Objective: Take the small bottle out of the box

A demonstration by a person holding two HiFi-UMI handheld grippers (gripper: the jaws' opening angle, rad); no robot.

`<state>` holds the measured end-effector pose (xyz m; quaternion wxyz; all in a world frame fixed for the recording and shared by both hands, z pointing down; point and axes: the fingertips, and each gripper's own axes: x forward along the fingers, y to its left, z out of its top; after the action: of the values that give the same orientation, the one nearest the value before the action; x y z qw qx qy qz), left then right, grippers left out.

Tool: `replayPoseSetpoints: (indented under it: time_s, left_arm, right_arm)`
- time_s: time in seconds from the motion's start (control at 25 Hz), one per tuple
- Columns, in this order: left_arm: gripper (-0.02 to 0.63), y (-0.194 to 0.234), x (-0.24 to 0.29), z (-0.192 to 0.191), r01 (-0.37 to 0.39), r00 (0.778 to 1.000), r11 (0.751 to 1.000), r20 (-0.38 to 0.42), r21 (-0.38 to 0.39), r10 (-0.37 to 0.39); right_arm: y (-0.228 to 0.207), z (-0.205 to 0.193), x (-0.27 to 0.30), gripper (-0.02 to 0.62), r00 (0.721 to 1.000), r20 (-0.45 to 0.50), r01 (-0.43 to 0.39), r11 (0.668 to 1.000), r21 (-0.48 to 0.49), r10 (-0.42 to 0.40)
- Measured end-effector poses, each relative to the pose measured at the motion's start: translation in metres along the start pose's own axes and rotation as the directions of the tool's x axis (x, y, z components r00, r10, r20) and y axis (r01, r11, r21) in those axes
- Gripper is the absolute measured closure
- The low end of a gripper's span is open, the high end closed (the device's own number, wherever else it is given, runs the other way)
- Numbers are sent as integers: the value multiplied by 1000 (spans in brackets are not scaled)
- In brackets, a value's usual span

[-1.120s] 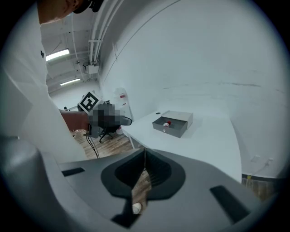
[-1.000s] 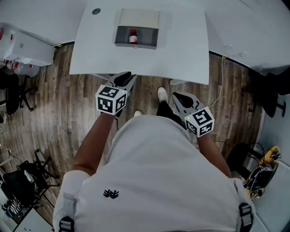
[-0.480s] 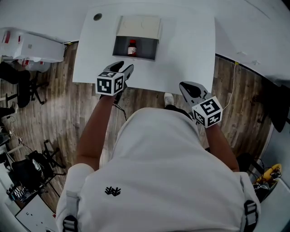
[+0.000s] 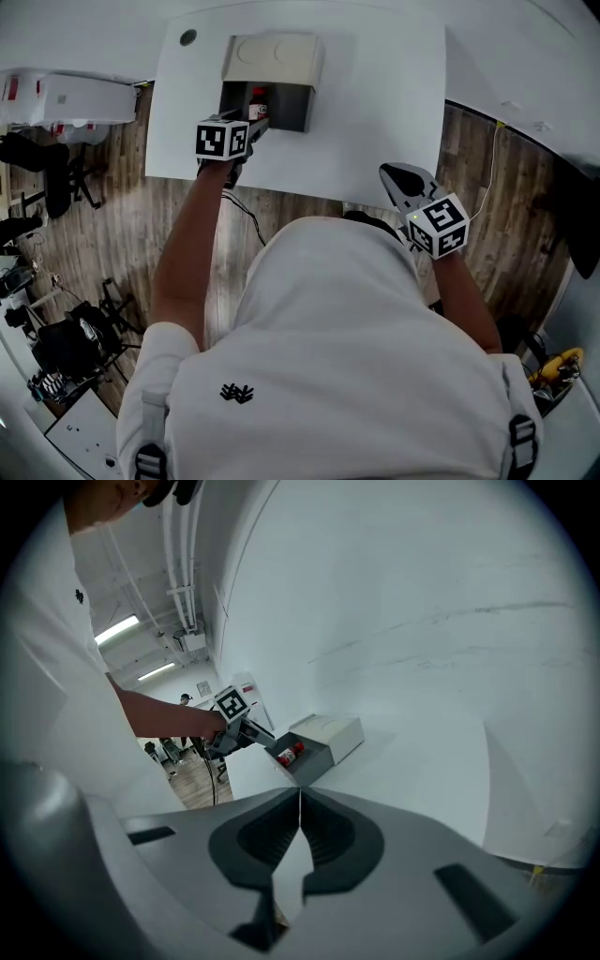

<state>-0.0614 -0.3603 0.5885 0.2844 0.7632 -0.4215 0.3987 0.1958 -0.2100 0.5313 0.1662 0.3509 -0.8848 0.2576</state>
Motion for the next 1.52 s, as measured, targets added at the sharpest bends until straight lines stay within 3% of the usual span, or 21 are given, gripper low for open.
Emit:
replayPoseSetpoints:
  time_s: [0.24,0.64,0.96,1.16,1.52]
  left_arm:
    - [306,25,31,-2,-76,990,997,-118,-5,75]
    - [307,38,59,-17,-110,951,994,-294,-19,100]
    - [377,52,69,-24,-187,913,982,-367,10,177]
    - [385,52,70,-22,-172,920,985,-356,6,163]
    - [390,45,63,-11,-137,960,991,-245,5,134]
  right_arm:
    - [-18,-3,-4,588,1000,-2,-6,1000,23,6]
    - [-40,-12,-15,588,1000,-14,3,998,60,-2]
    - [-52,-17,-20,588,1000,-22,15,997,81,-13]
    - [-52,-21,-19,588,999,-27,20,996,81,-18]
    - [-41,-14,-10,588,999,-33,9,998,61,-7]
